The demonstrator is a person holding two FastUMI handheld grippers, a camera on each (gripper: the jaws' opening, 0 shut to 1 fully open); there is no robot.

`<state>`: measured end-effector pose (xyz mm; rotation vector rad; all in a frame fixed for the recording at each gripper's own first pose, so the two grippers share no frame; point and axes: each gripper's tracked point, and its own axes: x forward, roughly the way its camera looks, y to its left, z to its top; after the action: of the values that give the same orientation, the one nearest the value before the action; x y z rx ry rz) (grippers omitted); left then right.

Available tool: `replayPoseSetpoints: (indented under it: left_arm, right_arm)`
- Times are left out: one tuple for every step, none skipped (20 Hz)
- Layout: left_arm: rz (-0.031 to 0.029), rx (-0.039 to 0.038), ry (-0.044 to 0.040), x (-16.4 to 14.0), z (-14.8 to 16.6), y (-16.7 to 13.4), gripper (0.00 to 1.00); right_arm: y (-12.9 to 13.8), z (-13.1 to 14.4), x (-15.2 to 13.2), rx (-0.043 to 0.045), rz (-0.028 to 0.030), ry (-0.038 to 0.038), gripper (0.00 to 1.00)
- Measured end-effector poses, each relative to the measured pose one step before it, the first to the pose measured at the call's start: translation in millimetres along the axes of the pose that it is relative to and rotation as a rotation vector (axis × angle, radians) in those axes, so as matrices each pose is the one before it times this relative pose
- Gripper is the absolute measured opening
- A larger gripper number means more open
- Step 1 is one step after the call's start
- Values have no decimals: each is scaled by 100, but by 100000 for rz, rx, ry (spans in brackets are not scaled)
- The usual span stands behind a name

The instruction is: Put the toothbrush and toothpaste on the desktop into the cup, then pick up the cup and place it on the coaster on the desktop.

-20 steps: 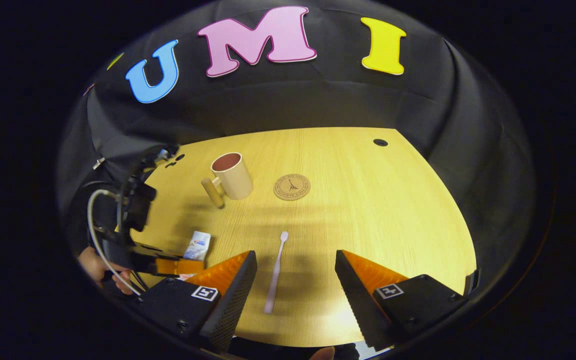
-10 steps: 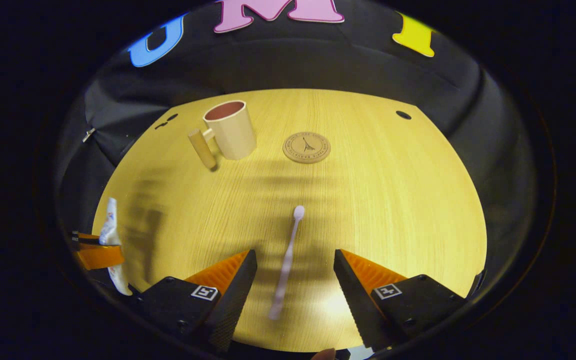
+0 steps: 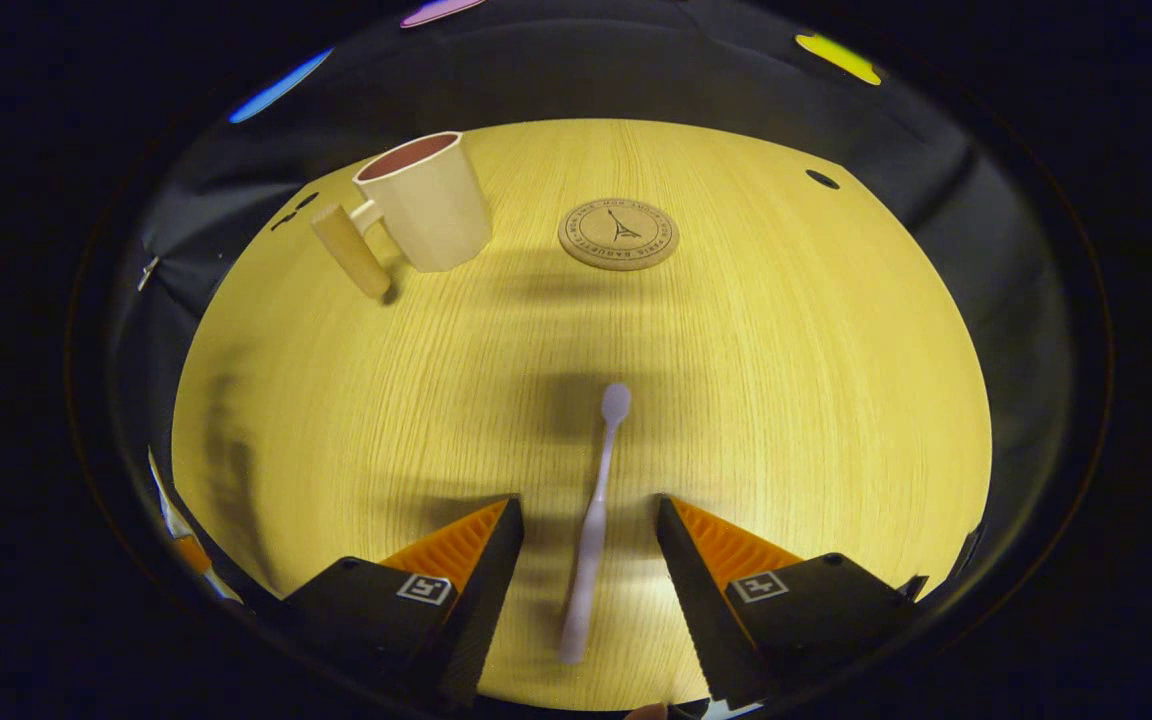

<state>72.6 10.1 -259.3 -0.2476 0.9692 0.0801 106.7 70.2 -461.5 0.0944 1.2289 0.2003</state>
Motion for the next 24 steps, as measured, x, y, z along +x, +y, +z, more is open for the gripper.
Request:
replayPoseSetpoints:
  left_arm:
    - [-20,-911,-124,6,-150,196,18]
    - [-49,-845,-27,-71,-192,290,18]
    - [-222,-715,-119,-125,-300,262,18]
    - [-294,-557,-69,-32,-193,59,18]
    - [-13,-110,-91,87,-201,76,18]
    - [391,886,-416,6,-158,83,18]
    - [464,916,-490,-37,-211,33,18]
    - [138,212,-593,-223,-86,3,18]
    - [-335,-345,-241,-188,-232,125,18]
    - [-489,-377,-74,-205,-204,-12,18]
    - [-76,-162,-128,-127,-154,129,18]
    - [171,67,-484,-139,-52,112,18]
    - [0,388,-629,-128,-26,-46,18]
    - [-114,362,-719,-246,137,-138,18]
    - [-568,245,-1115,-353,138,-264,18]
    - [-124,97,-1516,-426,402,-71,18]
    - [-339,371,-1943,-235,552,-198,18]
    - [-464,623,-2171,-133,689,-385,18]
    - [-690,813,-2167,-42,574,-454,18]
    - [-1234,968,-2369,-205,833,-493,18]
    - [-1194,1084,-2176,0,829,-563,18]
    - [-1061,1003,-2346,2,1007,-548,18]
    - [-723,884,-2207,39,1090,-364,18]
    - [-603,741,-2426,62,1163,-408,18]
  right_arm:
    - [76,3,-122,-205,-75,1309,81]
    - [-16,41,15,19,24,572,77]
    - [5,-117,-122,-416,-236,1068,74]
    - [30,-29,133,-282,-26,1405,60]
    - [67,104,108,-576,292,600,70]
    - [75,-103,-52,699,-379,1061,55]
    - [140,-38,2,1193,-595,751,39]
    - [116,-205,43,1555,-628,1355,33]
    - [113,-126,-329,765,-730,1375,15]
    - [65,4,152,171,21,714,12]
    - [53,-255,-428,851,42,379,11]
    - [-64,148,389,1416,196,-286,8]
    - [-97,-88,88,2157,150,863,6]
    - [145,21,-257,2032,1197,-1536,6]
    - [35,-102,73,1416,1571,-1003,6]
    - [-12,151,-548,403,1411,-3352,6]
    - [57,793,-483,-941,1984,-5975,6]
    - [222,831,-641,-1392,2473,-5397,6]
    - [648,869,-990,-893,4677,-5003,6]
    - [579,1155,-980,-1434,3573,-5450,6]
    - [129,1194,-1044,-1748,2549,-5244,6]
    - [145,1119,-966,-1589,1920,-4897,6]
    - [171,1008,-972,-605,1892,-3665,6]
    - [235,972,-1071,130,1641,-4049,6]
